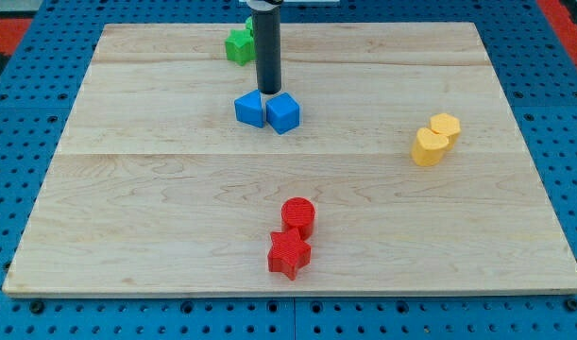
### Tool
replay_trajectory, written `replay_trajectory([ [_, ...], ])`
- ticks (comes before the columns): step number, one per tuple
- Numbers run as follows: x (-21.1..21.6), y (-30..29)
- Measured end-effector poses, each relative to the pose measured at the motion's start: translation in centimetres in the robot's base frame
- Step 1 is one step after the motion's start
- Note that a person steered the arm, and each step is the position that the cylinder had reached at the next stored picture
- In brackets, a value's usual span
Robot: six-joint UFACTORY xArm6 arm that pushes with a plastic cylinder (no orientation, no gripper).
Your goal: Place the blue cube in between green star and blue triangle
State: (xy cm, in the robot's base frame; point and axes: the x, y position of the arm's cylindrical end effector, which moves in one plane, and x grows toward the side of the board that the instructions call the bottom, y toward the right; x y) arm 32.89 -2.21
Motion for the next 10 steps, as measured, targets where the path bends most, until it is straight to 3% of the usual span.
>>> replay_trajectory([
  [1, 0.2, 5.4],
  [2, 4.7, 7.7],
  [4, 7.0, 3.4],
  [5, 5.7, 2.0],
  [7, -0.9, -2.1],
  [8, -2.5, -0.1],
  [10, -2.6, -0.1],
])
